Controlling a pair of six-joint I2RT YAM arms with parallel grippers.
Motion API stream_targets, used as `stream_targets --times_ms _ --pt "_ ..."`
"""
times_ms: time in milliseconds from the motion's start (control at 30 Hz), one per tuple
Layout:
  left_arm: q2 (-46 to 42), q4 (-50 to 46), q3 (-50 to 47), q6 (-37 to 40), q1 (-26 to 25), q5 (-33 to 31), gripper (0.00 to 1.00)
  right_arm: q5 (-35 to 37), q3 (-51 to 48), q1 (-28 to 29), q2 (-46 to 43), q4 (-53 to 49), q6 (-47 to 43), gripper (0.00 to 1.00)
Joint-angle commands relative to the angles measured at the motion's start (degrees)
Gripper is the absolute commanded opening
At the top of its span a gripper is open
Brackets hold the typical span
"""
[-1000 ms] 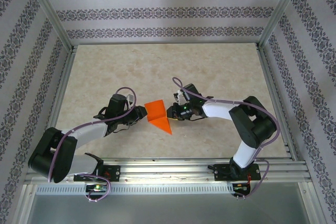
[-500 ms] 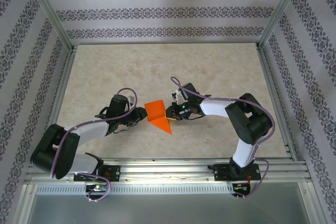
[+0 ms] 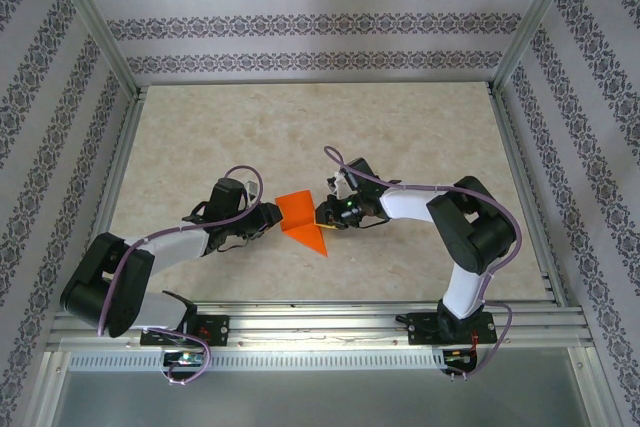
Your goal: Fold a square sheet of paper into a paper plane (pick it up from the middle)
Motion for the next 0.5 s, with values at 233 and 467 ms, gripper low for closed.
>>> stream_targets --times_ms 233,467 --pt "1.5 -0.1 1.1 -0.5 0.4 1.1 0.31 -2.2 0.5 -0.2 1.6 1.1 -0.5 0.19" --pt "1.9 -0.1 1.0 -0.5 0.4 1.3 0.32 -2.2 0.2 -0.2 1.6 1.5 -0.5 0.1"
